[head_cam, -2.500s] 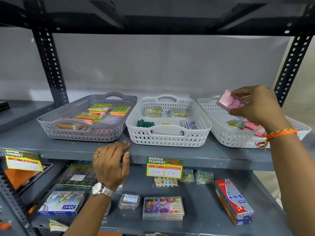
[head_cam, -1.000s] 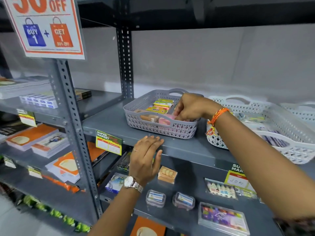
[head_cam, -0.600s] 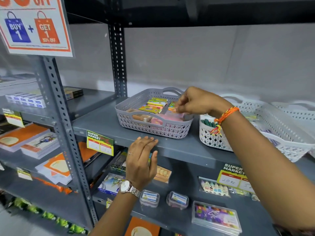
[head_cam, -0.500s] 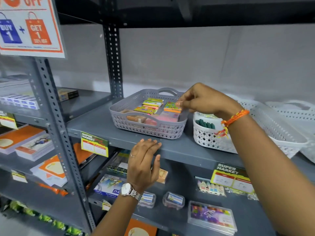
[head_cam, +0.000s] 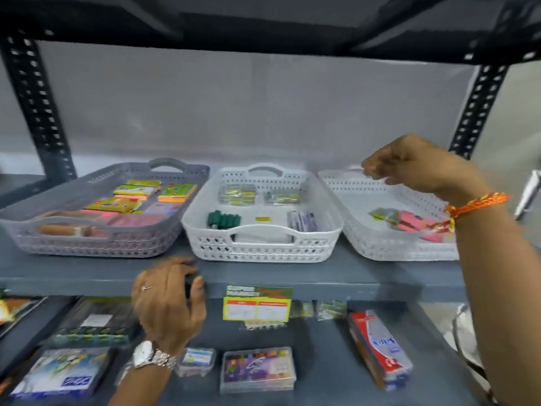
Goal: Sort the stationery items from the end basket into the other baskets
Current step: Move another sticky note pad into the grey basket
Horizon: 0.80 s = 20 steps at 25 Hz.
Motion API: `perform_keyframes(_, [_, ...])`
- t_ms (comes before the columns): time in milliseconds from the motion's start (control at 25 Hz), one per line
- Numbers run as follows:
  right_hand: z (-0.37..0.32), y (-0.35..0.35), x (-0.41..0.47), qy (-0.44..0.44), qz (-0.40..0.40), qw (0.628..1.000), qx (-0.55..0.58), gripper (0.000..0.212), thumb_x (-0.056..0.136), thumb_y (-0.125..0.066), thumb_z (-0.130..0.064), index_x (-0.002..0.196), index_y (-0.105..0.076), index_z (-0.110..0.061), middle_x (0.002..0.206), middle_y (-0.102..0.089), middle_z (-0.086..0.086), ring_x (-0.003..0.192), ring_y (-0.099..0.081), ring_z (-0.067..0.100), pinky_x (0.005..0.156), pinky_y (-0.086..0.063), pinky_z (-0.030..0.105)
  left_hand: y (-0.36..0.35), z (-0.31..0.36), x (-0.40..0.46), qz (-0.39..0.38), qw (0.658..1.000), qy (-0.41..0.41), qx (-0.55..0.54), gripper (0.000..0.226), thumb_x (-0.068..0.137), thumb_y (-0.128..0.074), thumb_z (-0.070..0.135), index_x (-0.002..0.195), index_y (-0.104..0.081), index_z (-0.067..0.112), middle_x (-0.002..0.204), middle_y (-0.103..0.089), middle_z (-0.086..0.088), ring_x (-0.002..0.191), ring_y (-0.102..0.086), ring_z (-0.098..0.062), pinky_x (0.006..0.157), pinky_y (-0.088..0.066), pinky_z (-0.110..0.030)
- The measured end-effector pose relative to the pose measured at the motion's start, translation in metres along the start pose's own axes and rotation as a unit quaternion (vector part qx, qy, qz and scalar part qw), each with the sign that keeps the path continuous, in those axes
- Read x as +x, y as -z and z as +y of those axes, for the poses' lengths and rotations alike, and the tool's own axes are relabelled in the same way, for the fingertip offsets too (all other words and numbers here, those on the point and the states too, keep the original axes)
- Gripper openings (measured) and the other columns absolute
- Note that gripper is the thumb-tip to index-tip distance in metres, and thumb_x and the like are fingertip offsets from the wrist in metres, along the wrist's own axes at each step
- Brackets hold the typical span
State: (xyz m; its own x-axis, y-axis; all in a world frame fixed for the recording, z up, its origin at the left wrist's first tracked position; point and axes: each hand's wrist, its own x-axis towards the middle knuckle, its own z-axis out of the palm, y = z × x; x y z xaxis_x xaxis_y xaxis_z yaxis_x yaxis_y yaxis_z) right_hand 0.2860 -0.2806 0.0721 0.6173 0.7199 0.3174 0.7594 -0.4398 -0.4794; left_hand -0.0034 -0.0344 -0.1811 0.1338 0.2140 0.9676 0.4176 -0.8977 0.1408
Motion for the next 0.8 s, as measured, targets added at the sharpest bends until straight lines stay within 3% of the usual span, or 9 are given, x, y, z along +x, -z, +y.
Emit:
perform_keyframes(80, [0.036, 0.02, -0.004, -0.057, -0.029, 0.998, -0.026, 0.023, 0.089, -0.067, -0.008, 0.112, -0.073, -0.005, 0.106, -0.074, 0.017, 0.107, -0.068, 0.036, 0.096, -0.053, 0.052, -0.005, 0.004, 0.001, 0.008, 1.0, 0.002, 0.01, 0.032, 0.096, -0.043, 0.03, 0.086, -0.065, 0.01, 0.093, -0.074, -0.013, 0.075, -0.065, -0.037, 0.076, -0.045, -0.047])
perform_keyframes(280, [0.096, 0.036, -0.012, -0.162, -0.171, 0.968, -0.084, 0.058, 0.084, -0.075, -0.019, 0.137, -0.055, -0.006, 0.13, -0.063, 0.009, 0.118, -0.061, 0.028, 0.101, -0.05, 0.039, -0.01, 0.007, 0.001, 0.029, 0.999, 0.01, 0.031, 0.034, 0.096, -0.039, 0.033, 0.086, -0.063, 0.011, 0.088, -0.073, -0.015, 0.071, -0.064, -0.037, 0.073, -0.047, -0.048])
perform_keyframes(480, [0.123, 0.024, -0.003, -0.181, -0.243, 0.925, -0.229, 0.058, 0.092, -0.063, -0.029, 0.145, -0.048, -0.012, 0.146, -0.052, 0.006, 0.127, -0.054, 0.025, 0.106, -0.042, 0.031, -0.011, 0.01, 0.003, 0.033, 0.999, 0.01, 0.028, 0.037, 0.096, -0.038, 0.035, 0.084, -0.063, 0.01, 0.087, -0.074, -0.014, 0.07, -0.062, -0.035, 0.076, -0.045, -0.048])
perform_keyframes(560, [0.127, 0.019, 0.001, -0.171, -0.254, 0.916, -0.257, 0.058, 0.093, -0.059, -0.032, 0.147, -0.046, -0.014, 0.148, -0.05, 0.004, 0.132, -0.05, 0.021, 0.11, -0.038, 0.031, -0.011, 0.012, 0.003, 0.041, 0.999, 0.008, 0.025, 0.039, 0.097, -0.037, 0.036, 0.083, -0.063, 0.01, 0.086, -0.074, -0.014, 0.072, -0.06, -0.033, 0.077, -0.044, -0.046])
perform_keyframes(680, [0.134, 0.017, 0.004, -0.171, -0.248, 0.92, -0.25, 0.063, 0.085, -0.068, -0.039, 0.142, -0.052, -0.017, 0.141, -0.057, 0.002, 0.124, -0.056, 0.02, 0.108, -0.043, 0.034, -0.012, 0.011, 0.005, 0.053, 0.998, 0.003, 0.029, 0.043, 0.099, -0.035, 0.038, 0.08, -0.062, 0.01, 0.083, -0.074, -0.012, 0.071, -0.055, -0.03, 0.075, -0.042, -0.044])
perform_keyframes(800, [0.135, 0.015, 0.004, -0.157, -0.189, 0.944, -0.221, 0.054, 0.08, -0.077, -0.028, 0.13, -0.064, -0.013, 0.127, -0.066, 0.005, 0.111, -0.062, 0.023, 0.101, -0.05, 0.038, -0.015, 0.01, 0.003, 0.061, 0.997, 0.002, 0.038, 0.047, 0.101, -0.031, 0.041, 0.079, -0.06, 0.01, 0.08, -0.073, -0.012, 0.068, -0.054, -0.031, 0.074, -0.041, -0.044])
